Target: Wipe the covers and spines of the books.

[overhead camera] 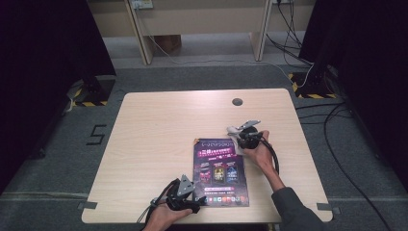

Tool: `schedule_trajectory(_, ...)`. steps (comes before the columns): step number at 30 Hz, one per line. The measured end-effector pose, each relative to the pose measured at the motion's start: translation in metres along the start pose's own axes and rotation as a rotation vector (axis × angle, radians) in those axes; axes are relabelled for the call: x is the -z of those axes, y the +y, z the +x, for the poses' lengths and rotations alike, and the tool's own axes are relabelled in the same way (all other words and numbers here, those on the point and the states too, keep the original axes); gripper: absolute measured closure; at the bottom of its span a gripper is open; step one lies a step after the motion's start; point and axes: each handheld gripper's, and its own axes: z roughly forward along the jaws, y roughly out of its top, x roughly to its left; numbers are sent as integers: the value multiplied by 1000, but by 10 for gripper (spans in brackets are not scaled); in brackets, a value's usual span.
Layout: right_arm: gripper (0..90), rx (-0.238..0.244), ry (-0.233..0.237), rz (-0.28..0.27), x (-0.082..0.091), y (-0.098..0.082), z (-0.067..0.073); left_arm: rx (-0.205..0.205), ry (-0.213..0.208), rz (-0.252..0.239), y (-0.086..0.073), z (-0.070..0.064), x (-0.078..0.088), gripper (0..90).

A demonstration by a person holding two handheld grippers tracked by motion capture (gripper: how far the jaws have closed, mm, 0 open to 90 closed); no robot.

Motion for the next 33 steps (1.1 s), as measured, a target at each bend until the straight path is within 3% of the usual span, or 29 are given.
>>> schedule_trajectory(3,789,32,3,8,0,2,7,6,-1,-1,0,1,0,297)
schedule_trajectory(10,788,83,91,-3,-4,10,37,4,0,-3,0,0,0,298)
schedule_trajectory(14,786,118,116,-3,-6,15,51,7,-2,0,0,1,0,298)
schedule_trajectory(23,782,72,97,-6,-10,17,43,6,-4,0,0,1,0,298)
schedule_trajectory(33,783,93,107,-4,-21,33,60,2,-2,-1,0,1,0,298)
